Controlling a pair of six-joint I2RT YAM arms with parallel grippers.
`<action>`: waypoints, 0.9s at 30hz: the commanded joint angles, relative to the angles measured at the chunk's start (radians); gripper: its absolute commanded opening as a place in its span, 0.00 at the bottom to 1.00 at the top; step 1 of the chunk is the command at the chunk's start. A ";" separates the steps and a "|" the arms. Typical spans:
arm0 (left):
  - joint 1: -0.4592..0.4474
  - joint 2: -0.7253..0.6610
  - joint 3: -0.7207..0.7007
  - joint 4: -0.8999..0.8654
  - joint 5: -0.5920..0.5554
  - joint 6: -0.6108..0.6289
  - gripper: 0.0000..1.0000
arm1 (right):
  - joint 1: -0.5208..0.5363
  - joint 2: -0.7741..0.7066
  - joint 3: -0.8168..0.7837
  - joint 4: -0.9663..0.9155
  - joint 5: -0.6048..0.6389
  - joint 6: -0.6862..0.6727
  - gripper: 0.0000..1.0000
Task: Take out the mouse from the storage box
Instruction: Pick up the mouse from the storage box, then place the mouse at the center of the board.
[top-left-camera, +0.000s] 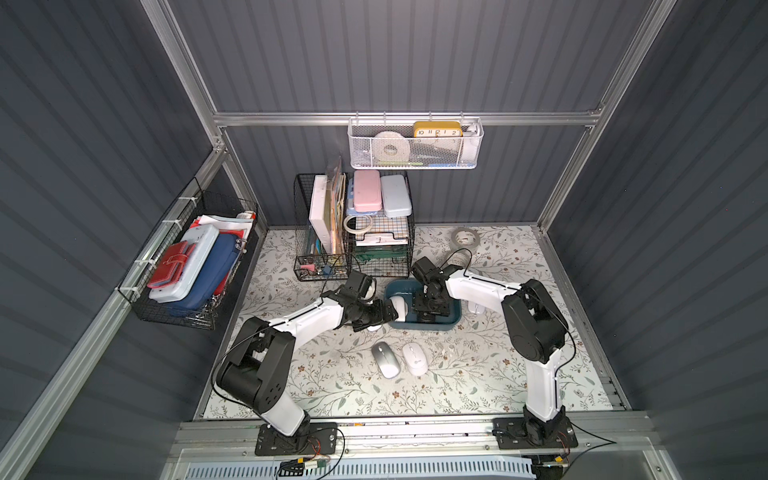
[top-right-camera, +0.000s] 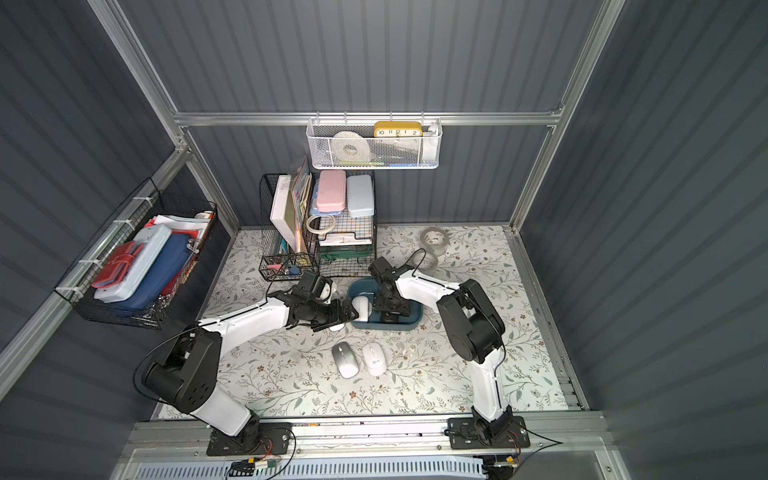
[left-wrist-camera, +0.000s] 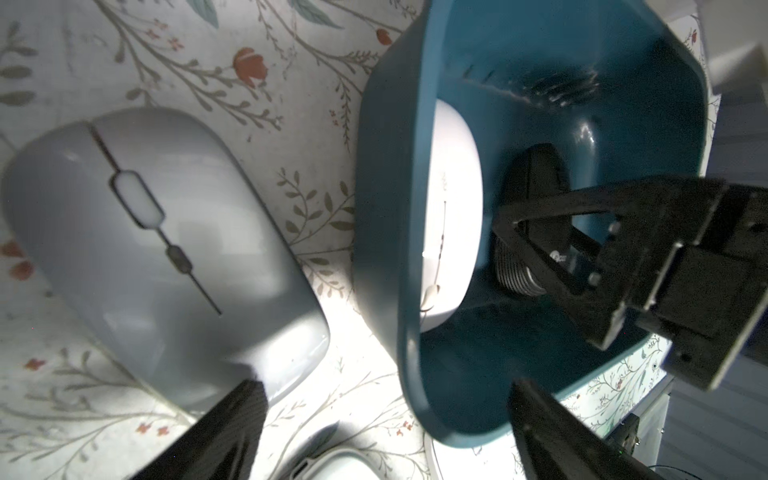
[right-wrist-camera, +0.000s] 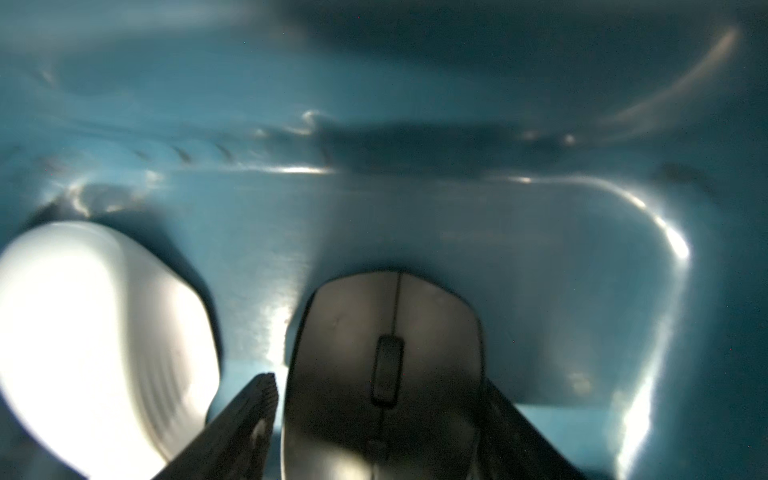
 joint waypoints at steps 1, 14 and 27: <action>-0.004 -0.045 -0.030 0.004 -0.005 0.001 0.96 | 0.005 0.020 0.021 -0.006 0.000 0.001 0.70; -0.004 -0.061 -0.044 0.004 -0.016 0.003 0.97 | 0.008 -0.063 0.028 -0.011 0.035 -0.026 0.61; -0.005 -0.069 -0.042 -0.004 -0.017 0.006 0.97 | 0.009 -0.213 0.041 -0.087 0.111 -0.045 0.61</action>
